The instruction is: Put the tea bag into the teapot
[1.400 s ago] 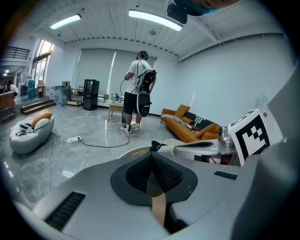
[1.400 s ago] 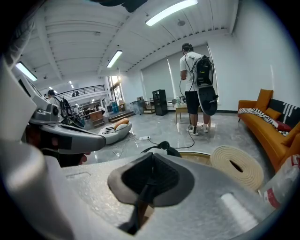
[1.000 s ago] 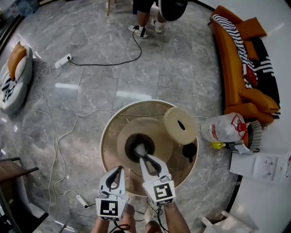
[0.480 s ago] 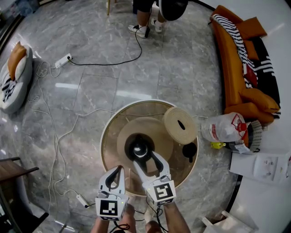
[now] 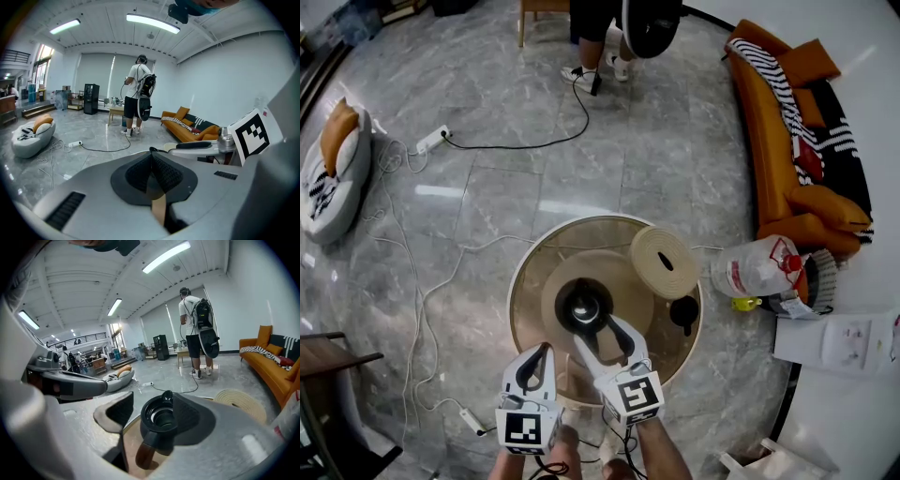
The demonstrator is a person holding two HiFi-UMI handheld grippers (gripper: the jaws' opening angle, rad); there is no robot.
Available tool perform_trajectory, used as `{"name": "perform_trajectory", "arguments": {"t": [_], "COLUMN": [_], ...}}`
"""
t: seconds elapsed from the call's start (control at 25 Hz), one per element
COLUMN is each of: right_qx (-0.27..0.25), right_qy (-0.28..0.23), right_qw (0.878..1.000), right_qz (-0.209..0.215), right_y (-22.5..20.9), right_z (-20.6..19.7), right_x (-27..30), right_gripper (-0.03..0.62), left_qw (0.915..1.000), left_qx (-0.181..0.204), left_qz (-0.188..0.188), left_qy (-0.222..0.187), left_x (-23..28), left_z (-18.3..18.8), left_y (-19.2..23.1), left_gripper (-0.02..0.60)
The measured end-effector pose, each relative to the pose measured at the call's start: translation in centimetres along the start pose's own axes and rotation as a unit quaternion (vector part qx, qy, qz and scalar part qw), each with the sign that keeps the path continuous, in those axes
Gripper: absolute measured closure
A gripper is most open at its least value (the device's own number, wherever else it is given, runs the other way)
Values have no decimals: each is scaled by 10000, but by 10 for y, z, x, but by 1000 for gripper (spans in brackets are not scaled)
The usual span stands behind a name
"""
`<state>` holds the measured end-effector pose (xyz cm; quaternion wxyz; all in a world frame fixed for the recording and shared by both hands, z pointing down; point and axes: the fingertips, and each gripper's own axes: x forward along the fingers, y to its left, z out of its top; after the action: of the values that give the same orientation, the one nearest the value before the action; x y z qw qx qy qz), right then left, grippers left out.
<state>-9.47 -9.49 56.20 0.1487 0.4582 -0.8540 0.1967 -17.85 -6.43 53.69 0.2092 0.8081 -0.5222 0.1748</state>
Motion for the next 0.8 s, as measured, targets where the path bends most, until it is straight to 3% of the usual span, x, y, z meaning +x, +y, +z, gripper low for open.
{"name": "perform_trajectory", "arguments": {"t": [0.32, 0.8], "right_qx": [-220, -386], "right_qy": [-183, -705], "right_qw": [9995, 9951], "right_qz": [-116, -584], "right_y": [12, 33], "right_z": [59, 175], "right_x": [-43, -142], "right_gripper": [436, 530], "left_qw": [9992, 9955], "left_qx": [190, 408], "left_qz": [-87, -214], "left_qy": [-343, -822], "left_x": [-36, -112], "left_z": [59, 170], "left_y": [-18, -52], "left_gripper": [561, 561]}}
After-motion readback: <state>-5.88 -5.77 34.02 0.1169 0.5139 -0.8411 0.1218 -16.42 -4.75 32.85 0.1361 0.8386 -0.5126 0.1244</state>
